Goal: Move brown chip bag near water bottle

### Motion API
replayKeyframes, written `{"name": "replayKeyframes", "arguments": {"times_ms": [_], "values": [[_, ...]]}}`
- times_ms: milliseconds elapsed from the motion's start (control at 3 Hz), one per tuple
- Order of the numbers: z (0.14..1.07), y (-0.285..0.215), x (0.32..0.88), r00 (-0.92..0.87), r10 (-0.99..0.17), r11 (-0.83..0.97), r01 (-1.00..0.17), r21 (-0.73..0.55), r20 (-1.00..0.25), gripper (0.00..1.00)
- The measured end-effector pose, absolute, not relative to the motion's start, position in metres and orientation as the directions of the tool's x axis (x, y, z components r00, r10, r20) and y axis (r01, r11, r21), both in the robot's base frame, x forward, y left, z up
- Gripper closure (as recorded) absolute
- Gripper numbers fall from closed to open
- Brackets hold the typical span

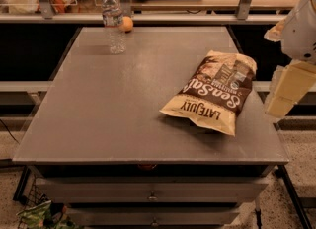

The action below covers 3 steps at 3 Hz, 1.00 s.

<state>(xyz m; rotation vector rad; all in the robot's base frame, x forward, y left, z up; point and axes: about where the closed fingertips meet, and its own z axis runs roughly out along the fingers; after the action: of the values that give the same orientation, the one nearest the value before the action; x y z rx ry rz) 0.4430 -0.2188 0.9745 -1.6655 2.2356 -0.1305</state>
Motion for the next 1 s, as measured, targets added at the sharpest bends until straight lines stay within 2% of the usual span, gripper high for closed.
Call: {"name": "replayKeyframes", "arguments": {"times_ms": [333,1000], "values": [[0.959,-0.226,0.447,-0.308,-0.909,0.394,-0.854,-0.339,-0.28,0.0],[0.924,-0.213,0.479,-0.36,-0.812,0.534,-0.776,-0.336,-0.46,0.0]]}}
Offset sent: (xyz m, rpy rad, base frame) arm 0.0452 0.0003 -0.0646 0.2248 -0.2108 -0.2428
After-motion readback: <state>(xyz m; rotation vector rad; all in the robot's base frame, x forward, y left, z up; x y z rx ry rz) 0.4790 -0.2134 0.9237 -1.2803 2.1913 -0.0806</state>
